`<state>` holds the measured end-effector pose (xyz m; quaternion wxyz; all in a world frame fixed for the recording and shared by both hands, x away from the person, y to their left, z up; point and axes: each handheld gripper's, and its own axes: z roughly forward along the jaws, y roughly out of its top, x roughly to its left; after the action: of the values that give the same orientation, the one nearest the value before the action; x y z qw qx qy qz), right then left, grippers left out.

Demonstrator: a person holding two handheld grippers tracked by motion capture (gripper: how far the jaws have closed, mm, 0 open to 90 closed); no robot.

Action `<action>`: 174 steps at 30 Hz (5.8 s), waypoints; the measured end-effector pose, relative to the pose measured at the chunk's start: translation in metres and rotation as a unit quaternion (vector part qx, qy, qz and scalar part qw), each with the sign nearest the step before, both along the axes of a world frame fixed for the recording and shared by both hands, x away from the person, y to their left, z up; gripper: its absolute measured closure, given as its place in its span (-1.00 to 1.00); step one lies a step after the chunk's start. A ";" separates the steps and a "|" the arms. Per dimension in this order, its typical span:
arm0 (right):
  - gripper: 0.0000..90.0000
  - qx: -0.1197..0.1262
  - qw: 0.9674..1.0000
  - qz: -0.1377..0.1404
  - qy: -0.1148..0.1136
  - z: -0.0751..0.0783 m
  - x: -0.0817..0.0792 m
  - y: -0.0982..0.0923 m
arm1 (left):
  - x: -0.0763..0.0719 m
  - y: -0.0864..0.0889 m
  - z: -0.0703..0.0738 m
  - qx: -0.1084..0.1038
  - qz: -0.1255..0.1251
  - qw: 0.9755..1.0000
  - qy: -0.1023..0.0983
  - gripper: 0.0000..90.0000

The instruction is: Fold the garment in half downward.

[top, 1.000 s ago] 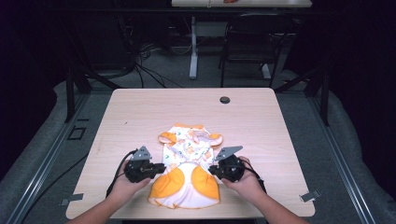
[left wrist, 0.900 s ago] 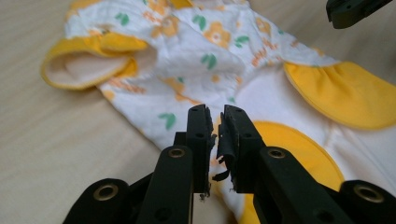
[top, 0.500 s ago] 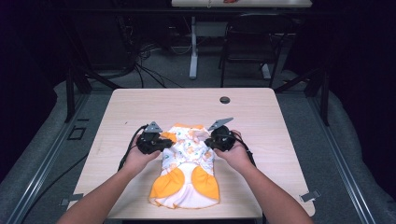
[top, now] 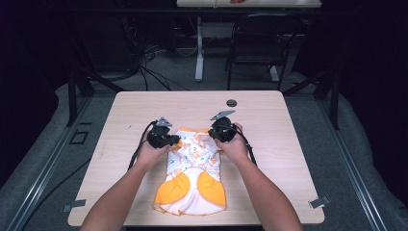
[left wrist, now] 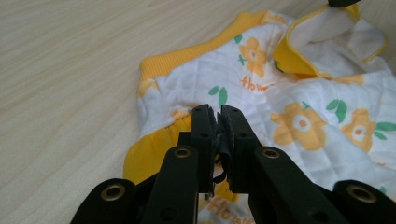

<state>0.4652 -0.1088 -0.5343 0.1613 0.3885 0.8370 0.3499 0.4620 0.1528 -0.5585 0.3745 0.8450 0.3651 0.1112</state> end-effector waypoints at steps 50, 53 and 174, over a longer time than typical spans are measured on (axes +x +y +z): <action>0.56 0.016 0.999 -0.017 0.045 -0.020 0.013 -0.002 | 0.017 0.011 0.007 -0.013 0.039 0.999 0.007 0.58; 0.47 0.003 0.999 -0.024 0.041 -0.023 0.015 0.000 | 0.020 0.010 0.000 -0.005 0.043 0.999 0.005 0.50; 0.98 -0.026 0.991 0.125 -0.045 0.042 -0.078 -0.012 | -0.080 0.027 0.049 -0.046 -0.052 0.995 -0.066 0.94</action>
<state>0.3869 -0.1207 -0.4925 0.1640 0.2605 0.8795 0.3629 0.3822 0.1802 -0.5093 0.4418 0.8356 0.2994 0.1301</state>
